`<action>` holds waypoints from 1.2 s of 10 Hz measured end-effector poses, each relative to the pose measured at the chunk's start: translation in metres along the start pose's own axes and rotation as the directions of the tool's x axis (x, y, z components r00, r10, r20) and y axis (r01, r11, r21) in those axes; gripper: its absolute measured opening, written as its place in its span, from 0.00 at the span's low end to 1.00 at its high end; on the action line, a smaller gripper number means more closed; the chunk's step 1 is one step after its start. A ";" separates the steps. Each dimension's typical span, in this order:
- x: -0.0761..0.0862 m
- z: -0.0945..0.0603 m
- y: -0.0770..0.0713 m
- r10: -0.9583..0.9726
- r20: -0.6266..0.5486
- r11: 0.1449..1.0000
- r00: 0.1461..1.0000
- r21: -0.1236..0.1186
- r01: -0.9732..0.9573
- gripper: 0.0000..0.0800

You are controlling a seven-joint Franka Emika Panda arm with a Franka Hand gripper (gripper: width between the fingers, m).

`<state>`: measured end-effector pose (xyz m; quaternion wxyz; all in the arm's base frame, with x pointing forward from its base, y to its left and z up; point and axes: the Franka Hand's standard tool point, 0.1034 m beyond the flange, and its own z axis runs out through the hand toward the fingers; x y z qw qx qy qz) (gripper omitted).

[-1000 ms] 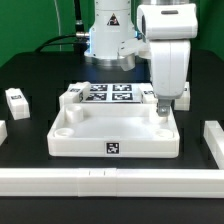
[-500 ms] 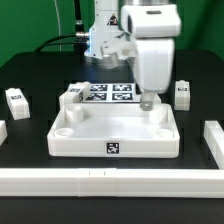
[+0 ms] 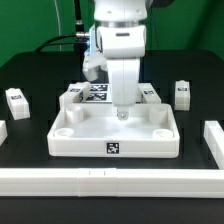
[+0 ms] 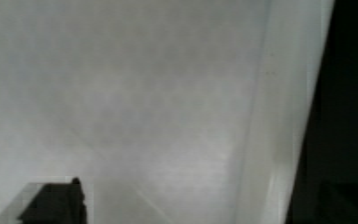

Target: Assemble desk

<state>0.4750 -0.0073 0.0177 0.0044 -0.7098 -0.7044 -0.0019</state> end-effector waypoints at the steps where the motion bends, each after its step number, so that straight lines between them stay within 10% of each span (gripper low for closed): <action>1: 0.001 0.008 -0.005 0.002 -0.003 1.000 1.000 0.013 -0.002 0.81; 4: 0.002 0.012 -0.006 0.010 -0.004 1.000 1.000 0.022 -0.010 0.81; 6: 0.002 0.013 -0.007 0.012 -0.004 1.000 1.000 0.023 -0.012 0.50; 7: 0.002 0.013 -0.007 0.012 -0.004 1.000 1.000 0.024 -0.012 0.50; 9: 0.001 0.013 -0.008 0.012 -0.004 1.000 1.000 0.025 -0.012 0.11; 12: 0.001 0.013 -0.007 0.014 -0.003 1.000 1.000 0.024 -0.014 0.07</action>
Offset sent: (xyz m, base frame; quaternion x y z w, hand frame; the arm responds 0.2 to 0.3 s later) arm 0.0106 0.0043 0.0042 -0.0115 -0.0197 0.0036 0.9997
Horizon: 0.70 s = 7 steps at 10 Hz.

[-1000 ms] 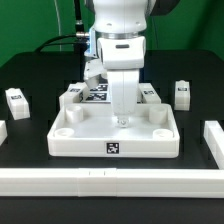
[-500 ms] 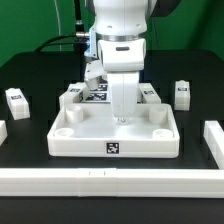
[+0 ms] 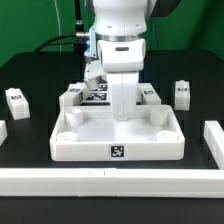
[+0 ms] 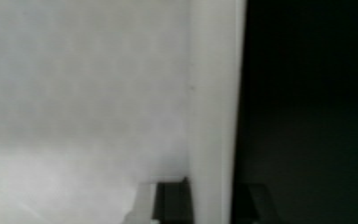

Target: Assemble desk

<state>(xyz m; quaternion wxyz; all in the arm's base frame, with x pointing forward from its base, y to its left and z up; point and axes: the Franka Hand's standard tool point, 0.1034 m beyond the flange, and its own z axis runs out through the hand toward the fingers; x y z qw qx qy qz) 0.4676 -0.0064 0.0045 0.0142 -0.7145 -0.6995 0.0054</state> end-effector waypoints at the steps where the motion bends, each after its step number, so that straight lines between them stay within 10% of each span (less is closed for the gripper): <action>1: 0.000 0.000 0.000 0.000 0.000 1.000 1.000 0.000 0.000 0.07; 4: 0.000 0.000 0.002 0.000 0.000 1.000 1.000 0.001 0.000 0.07; 7: 0.008 -0.001 0.038 0.003 -0.007 0.999 1.000 -0.032 -0.003 0.07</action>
Offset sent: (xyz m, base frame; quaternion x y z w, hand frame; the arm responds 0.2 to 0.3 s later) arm 0.0000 0.0000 0.0000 0.0000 0.0000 0.0000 1.0000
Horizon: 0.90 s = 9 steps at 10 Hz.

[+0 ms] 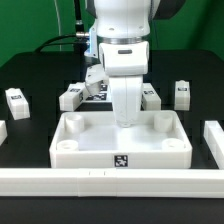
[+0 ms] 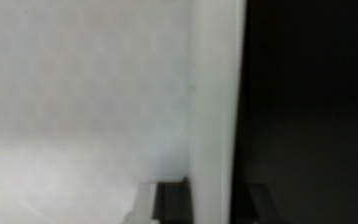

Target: Assemble desk

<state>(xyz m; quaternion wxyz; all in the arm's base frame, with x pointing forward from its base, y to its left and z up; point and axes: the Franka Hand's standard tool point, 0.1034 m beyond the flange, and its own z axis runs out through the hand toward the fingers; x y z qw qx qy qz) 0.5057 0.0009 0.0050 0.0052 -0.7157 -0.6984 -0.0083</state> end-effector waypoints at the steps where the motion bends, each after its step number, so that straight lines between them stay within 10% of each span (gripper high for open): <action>1: 0.004 0.000 0.008 0.005 -0.003 1.000 1.000 -0.007 -0.005 0.07; 9: 0.039 0.001 0.031 0.052 -0.008 0.999 0.999 -0.006 -0.052 0.07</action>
Offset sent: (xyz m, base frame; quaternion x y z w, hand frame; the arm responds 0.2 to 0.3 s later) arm 0.0227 0.0236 -0.0033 -0.0124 -0.0068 -0.0061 0.9999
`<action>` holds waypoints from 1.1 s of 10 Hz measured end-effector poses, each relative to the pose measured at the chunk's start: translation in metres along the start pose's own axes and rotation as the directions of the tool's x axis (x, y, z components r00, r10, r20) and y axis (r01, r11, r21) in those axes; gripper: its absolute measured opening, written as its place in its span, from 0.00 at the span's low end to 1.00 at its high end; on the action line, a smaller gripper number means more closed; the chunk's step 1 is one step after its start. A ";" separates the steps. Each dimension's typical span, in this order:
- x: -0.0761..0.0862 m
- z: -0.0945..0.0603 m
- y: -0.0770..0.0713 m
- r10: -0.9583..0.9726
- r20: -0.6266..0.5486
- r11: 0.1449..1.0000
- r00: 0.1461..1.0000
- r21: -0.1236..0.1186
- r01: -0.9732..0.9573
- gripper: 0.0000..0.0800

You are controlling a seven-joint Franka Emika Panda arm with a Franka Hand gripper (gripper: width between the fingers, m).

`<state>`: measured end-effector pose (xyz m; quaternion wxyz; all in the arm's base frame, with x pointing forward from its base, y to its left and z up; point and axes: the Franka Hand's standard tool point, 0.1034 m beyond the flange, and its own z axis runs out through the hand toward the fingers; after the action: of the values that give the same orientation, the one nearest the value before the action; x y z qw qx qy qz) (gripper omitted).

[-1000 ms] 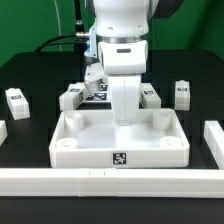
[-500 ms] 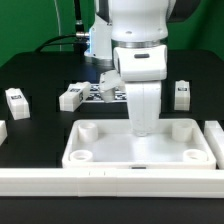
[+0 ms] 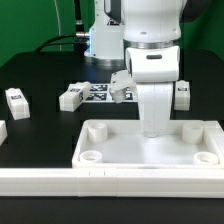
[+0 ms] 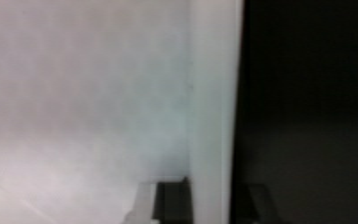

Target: Assemble desk

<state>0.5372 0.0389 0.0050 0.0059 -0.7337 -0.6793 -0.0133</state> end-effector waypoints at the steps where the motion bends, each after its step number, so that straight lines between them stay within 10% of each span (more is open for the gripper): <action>1: 0.000 0.000 0.000 0.000 0.000 1.000 1.000 0.000 0.000 0.36; 2: 0.000 0.000 0.000 0.001 0.000 1.000 1.000 0.000 -0.001 0.36; 4: -0.005 -0.004 -0.001 0.011 0.004 1.000 1.000 -0.004 -0.011 0.73; 11: 0.032 -0.063 -0.026 0.225 -0.013 0.971 0.974 -0.073 -0.226 0.81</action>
Offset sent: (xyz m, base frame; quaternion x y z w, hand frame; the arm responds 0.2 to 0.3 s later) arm -0.0133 -0.0202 0.0170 0.0000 -0.0354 0.0178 0.9992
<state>0.5132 0.0711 0.0681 -0.0180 -0.8058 -0.5906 -0.0395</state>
